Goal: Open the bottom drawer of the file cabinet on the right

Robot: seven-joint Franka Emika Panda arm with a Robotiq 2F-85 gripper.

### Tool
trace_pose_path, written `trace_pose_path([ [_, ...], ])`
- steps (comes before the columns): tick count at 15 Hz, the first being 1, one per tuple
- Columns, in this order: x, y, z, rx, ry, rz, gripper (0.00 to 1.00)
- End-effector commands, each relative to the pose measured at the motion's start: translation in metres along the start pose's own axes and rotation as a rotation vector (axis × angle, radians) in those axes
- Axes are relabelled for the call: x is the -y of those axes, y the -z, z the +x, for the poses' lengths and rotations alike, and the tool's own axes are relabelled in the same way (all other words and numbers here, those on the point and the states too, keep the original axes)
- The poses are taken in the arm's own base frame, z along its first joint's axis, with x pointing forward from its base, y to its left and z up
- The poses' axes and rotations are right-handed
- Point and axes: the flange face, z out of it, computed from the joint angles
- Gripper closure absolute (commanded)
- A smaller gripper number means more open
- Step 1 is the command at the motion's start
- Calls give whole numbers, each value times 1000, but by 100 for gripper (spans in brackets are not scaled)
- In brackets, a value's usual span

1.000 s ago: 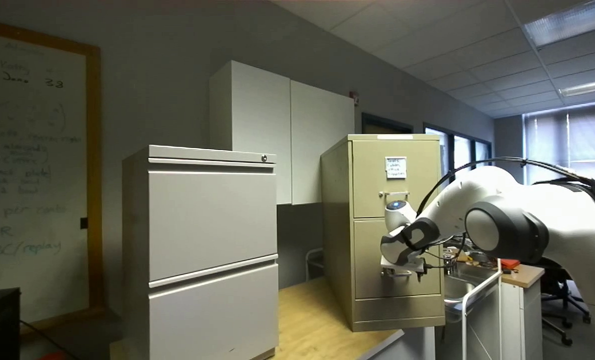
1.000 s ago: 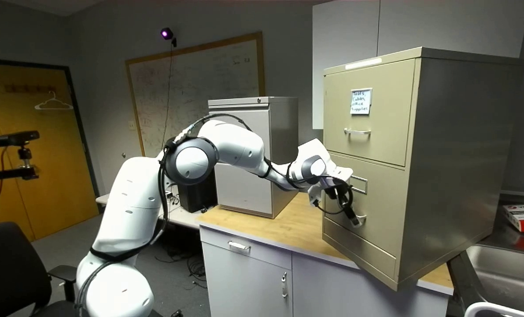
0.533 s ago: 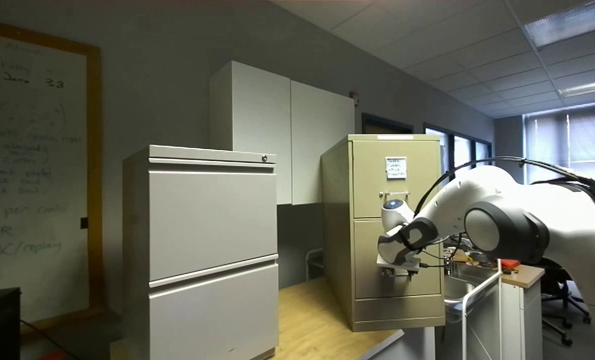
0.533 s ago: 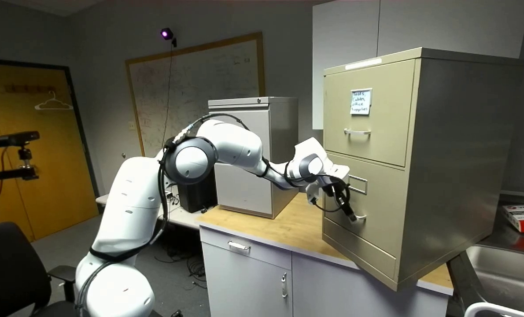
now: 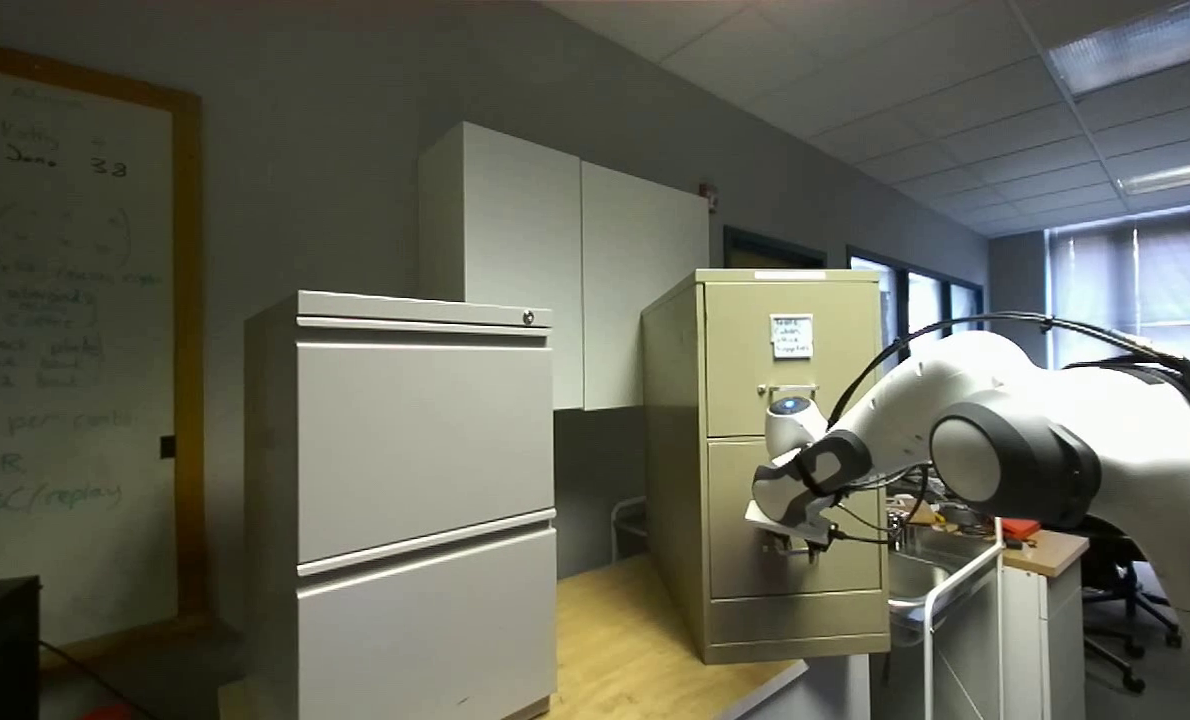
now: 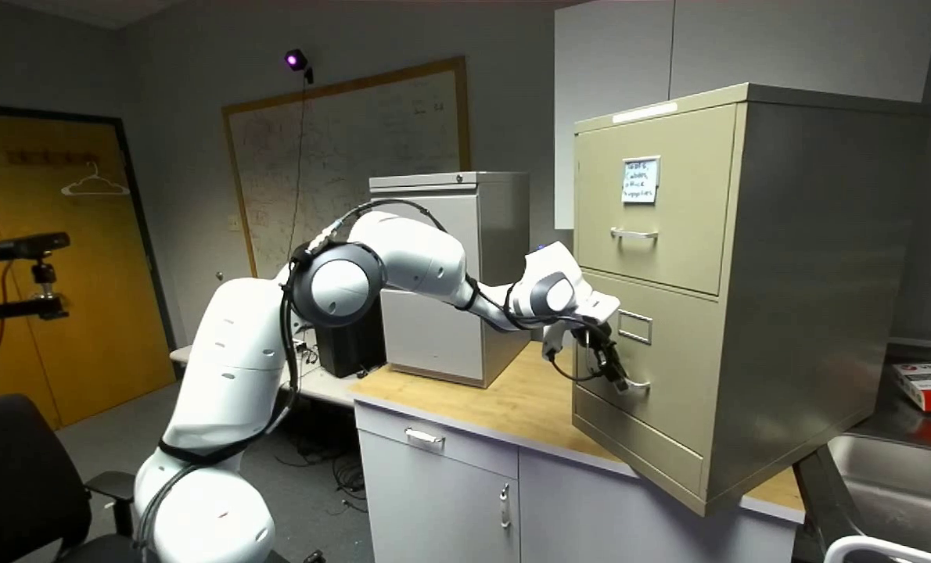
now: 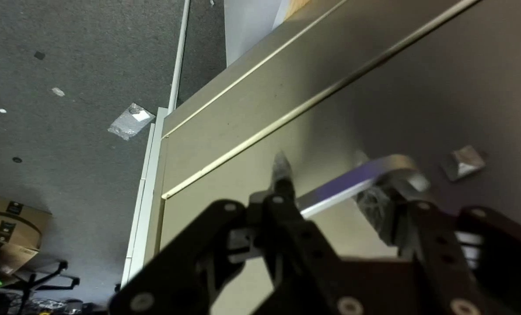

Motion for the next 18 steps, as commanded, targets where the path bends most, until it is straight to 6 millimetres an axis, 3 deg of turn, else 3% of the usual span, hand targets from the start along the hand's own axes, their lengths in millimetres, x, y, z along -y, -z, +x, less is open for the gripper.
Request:
trace_pose_path([
  [1, 27, -12, -56, 17, 19, -38, 82],
  [6, 26, -7, -86, 1, 60, -82, 86],
  [18, -5, -4, -91, 32, -3, -3, 86],
])
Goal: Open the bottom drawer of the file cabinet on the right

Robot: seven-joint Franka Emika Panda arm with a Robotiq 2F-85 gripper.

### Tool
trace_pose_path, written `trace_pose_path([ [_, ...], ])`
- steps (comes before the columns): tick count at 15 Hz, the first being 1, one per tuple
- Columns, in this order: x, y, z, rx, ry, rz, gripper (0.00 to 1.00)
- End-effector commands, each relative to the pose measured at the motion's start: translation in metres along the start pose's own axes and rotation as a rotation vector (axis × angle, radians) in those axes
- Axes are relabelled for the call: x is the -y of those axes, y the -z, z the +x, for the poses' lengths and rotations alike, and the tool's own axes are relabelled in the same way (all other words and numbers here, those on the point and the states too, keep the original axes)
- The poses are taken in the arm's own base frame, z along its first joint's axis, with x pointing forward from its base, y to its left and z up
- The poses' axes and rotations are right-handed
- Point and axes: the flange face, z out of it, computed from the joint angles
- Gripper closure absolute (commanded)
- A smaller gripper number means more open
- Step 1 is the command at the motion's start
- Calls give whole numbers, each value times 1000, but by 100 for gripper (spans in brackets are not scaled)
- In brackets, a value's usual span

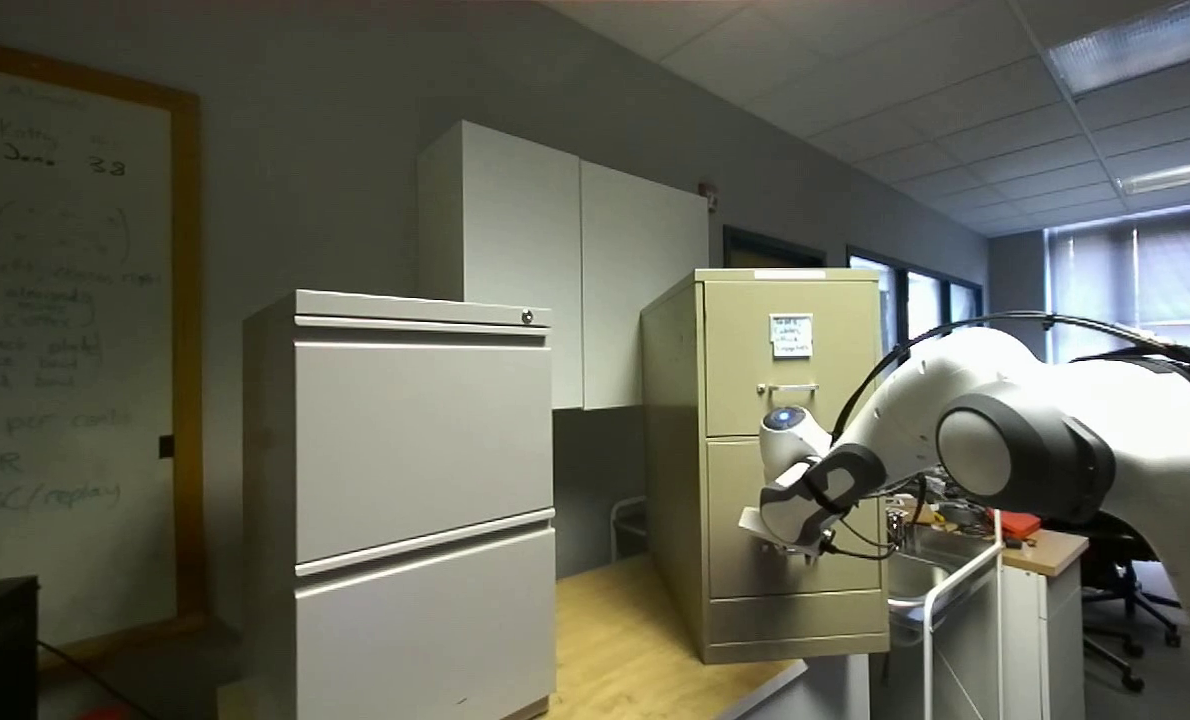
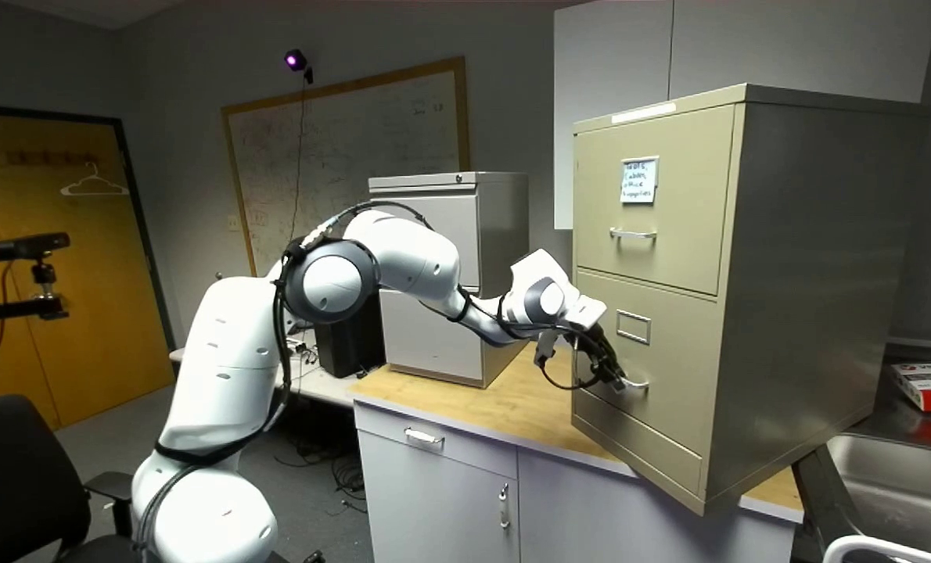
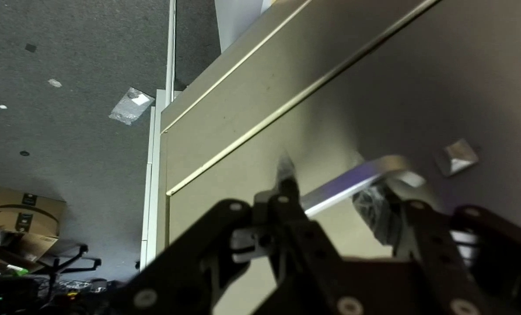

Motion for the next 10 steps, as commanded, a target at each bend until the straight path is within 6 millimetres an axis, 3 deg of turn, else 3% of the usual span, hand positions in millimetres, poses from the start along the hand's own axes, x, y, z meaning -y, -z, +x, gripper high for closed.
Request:
trace_pose_path([
  [1, -13, 1, -70, 126, 75, -22, 86],
  [10, -21, -3, -71, 84, 63, -35, 86],
])
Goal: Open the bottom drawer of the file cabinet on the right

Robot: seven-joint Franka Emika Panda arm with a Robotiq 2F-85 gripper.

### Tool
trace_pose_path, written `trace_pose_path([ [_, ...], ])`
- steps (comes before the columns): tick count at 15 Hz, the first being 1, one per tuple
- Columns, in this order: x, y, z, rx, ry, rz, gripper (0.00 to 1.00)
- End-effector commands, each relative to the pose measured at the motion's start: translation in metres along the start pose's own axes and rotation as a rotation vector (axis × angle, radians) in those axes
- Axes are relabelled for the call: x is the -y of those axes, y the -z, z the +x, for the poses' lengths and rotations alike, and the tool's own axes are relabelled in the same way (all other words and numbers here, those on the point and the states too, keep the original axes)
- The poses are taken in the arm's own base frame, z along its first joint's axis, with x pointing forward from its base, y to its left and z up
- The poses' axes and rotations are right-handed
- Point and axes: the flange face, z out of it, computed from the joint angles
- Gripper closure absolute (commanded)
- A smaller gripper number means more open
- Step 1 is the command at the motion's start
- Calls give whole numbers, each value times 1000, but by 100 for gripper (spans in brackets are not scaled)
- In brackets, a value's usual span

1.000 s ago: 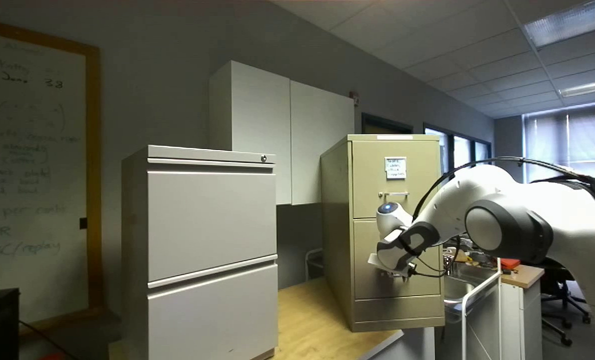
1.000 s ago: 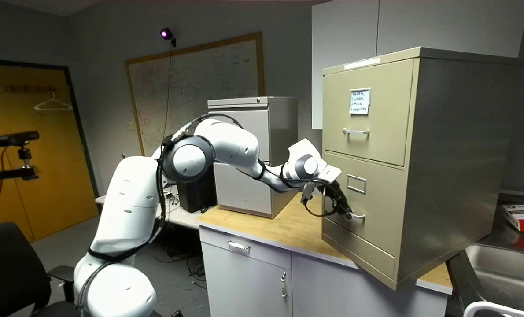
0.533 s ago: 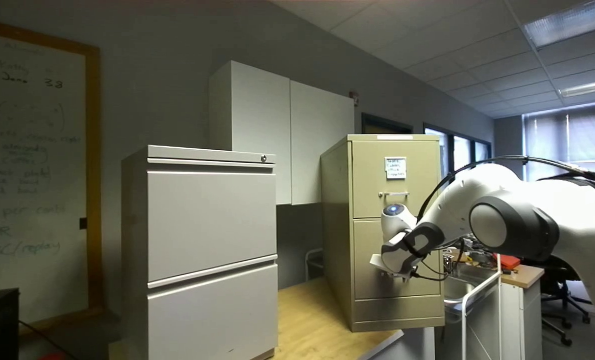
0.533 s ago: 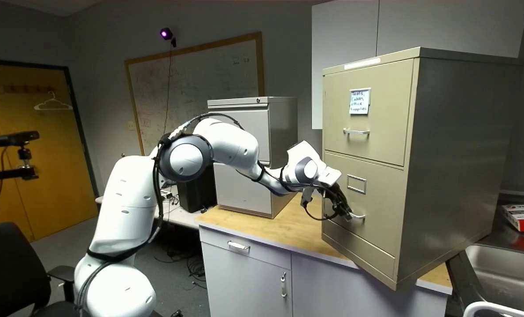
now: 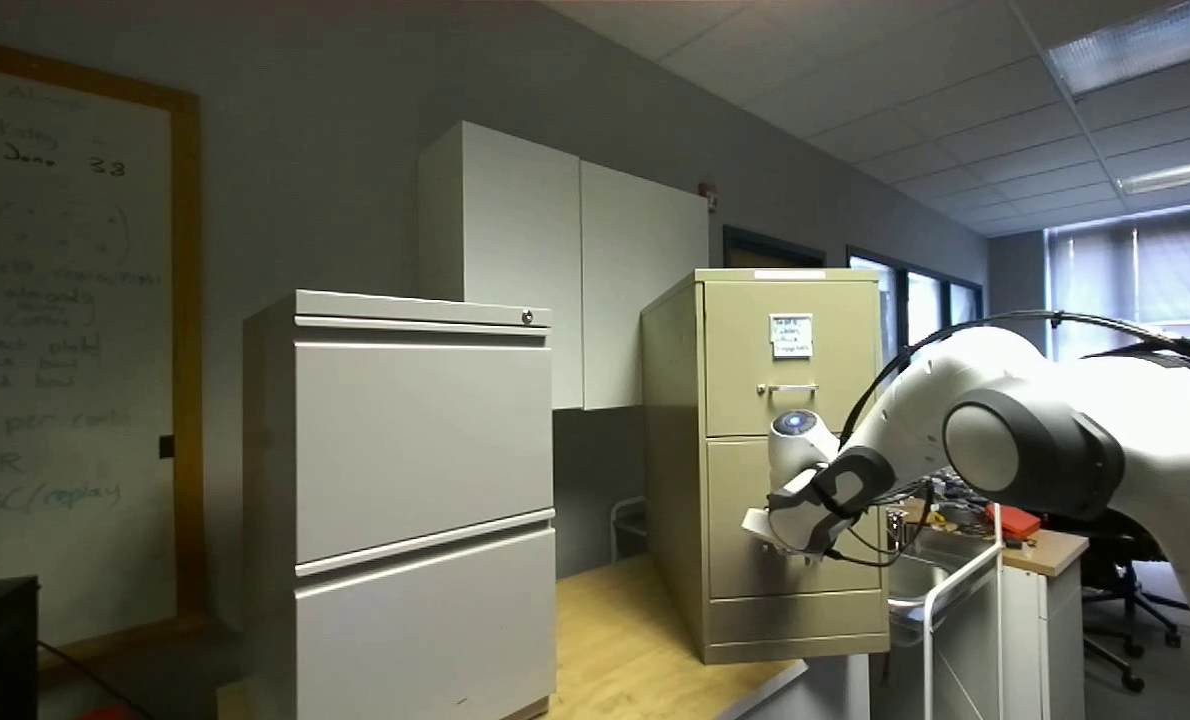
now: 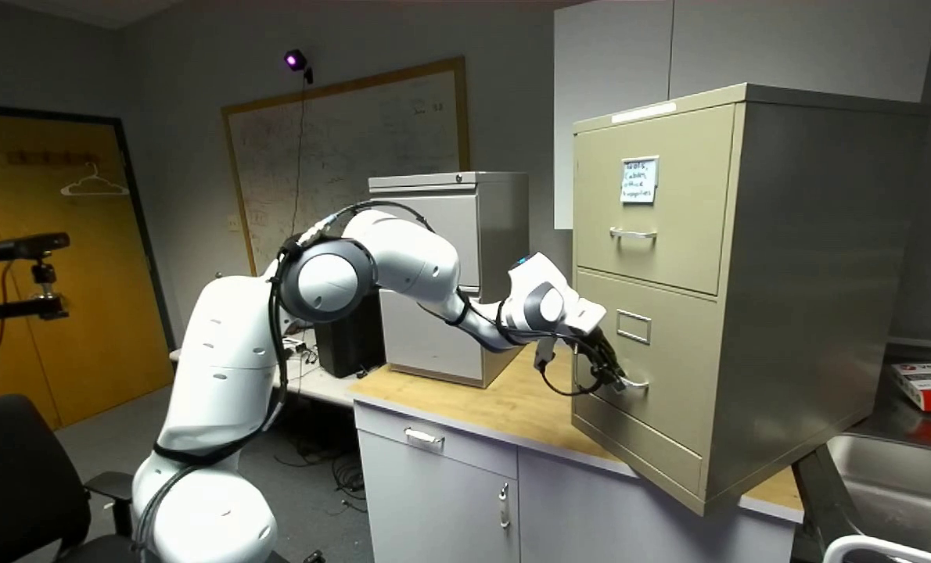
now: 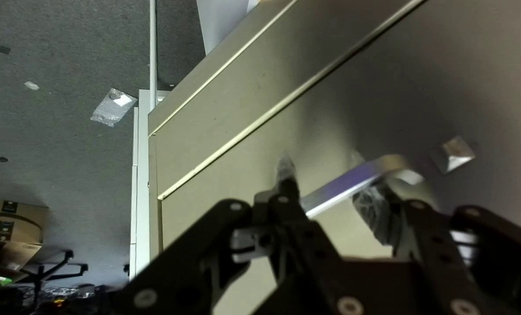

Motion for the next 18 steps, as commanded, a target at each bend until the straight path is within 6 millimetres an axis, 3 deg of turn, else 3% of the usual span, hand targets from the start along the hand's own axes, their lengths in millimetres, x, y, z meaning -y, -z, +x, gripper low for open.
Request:
trace_pose_path([
  [1, -14, 0, -68, 83, 73, -99, 86],
  [5, -29, 8, -66, 21, 25, -141, 86],
  [11, -46, 16, -43, -7, -1, -144, 86],
  [15, -52, 18, -39, -6, -11, -138, 86],
  [18, -56, 31, -42, 16, -11, -139, 86],
])
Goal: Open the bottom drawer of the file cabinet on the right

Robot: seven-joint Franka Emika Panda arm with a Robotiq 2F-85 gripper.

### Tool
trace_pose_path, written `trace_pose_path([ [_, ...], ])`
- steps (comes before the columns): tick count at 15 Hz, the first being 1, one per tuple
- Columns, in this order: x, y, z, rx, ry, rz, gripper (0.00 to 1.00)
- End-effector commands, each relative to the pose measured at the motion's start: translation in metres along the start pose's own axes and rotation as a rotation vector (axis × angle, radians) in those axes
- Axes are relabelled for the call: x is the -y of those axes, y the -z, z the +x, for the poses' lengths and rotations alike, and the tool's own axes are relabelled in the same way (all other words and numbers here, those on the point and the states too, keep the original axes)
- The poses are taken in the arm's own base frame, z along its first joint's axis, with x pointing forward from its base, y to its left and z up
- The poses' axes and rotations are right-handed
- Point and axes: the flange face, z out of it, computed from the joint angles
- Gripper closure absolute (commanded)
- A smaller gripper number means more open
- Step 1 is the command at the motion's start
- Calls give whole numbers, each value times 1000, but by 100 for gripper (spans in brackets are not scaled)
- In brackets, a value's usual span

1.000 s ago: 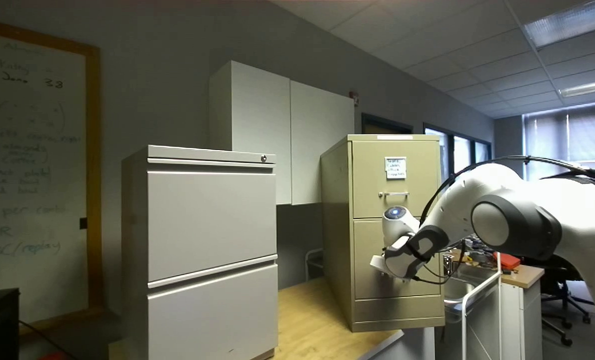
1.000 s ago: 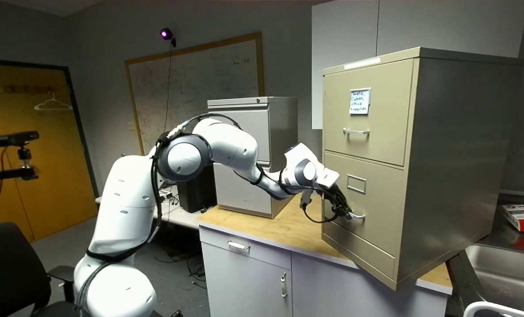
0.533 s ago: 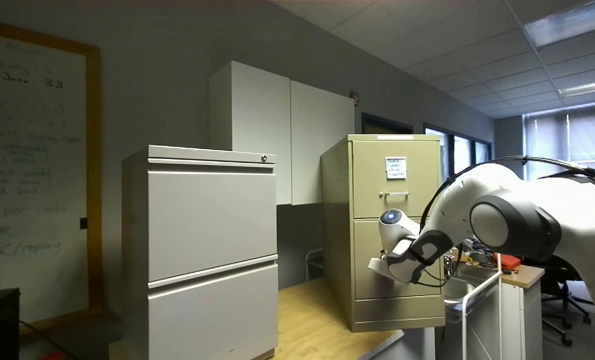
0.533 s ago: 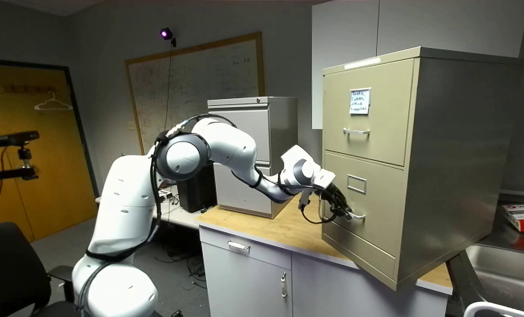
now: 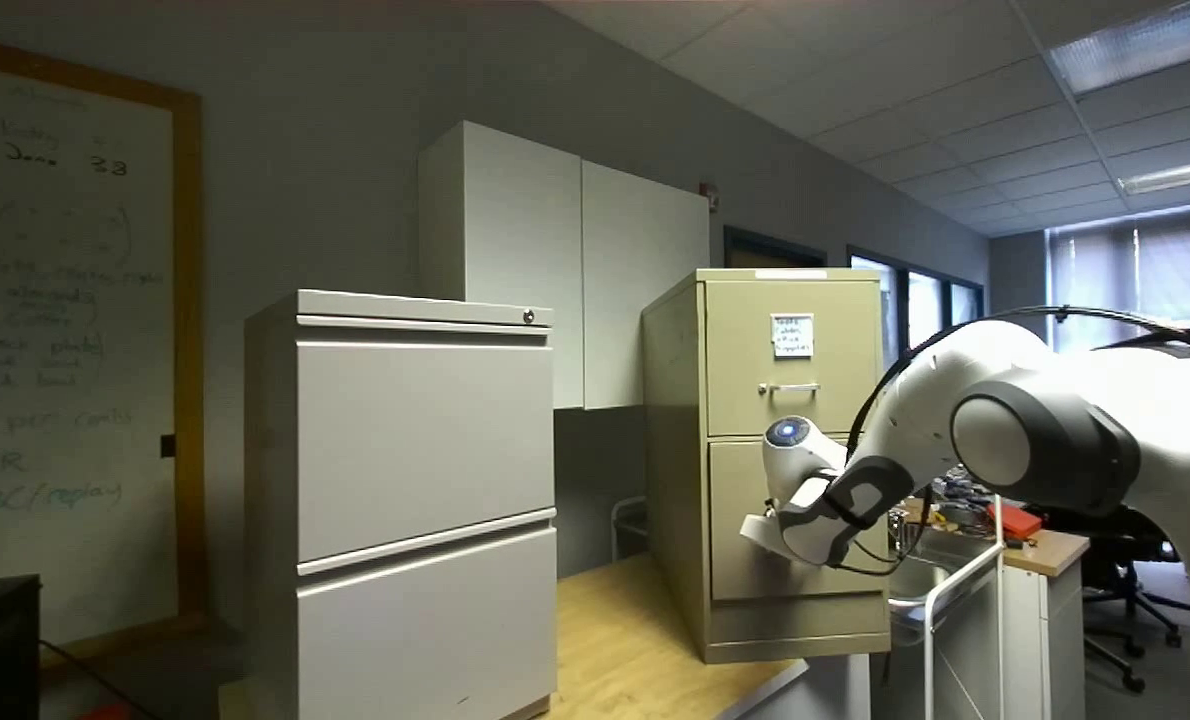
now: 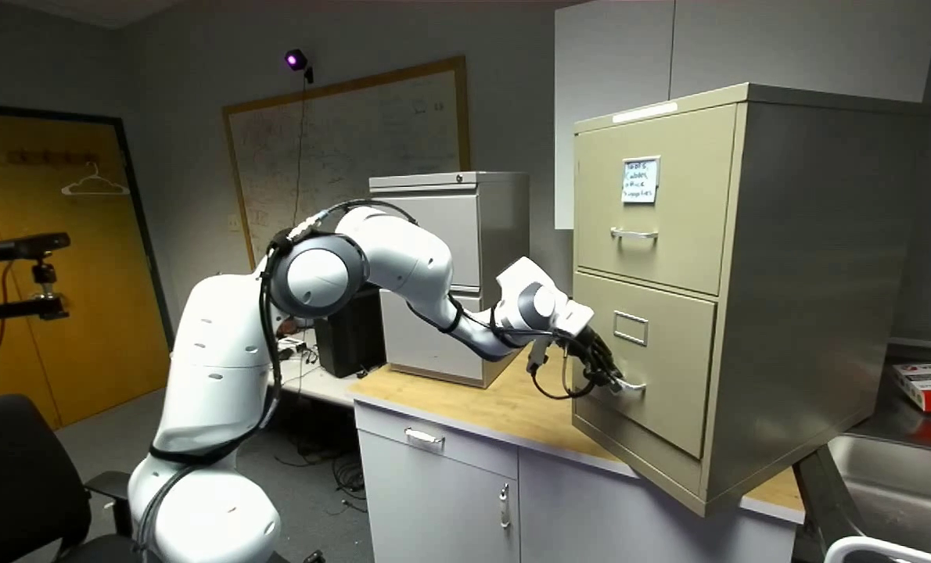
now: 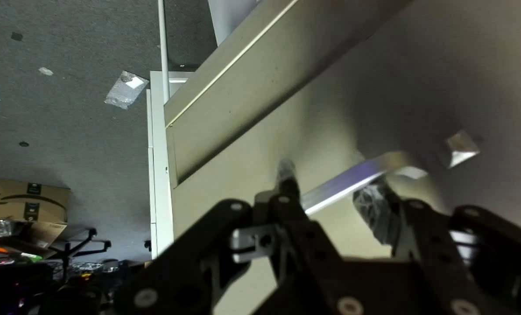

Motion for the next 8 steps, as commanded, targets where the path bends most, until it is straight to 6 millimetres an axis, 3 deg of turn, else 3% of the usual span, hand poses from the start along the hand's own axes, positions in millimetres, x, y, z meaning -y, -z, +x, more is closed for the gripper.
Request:
trace_pose_path([
  [1, -54, 30, -25, 104, 31, -118, 86],
  [8, -122, 63, -37, 203, -35, -225, 86],
])
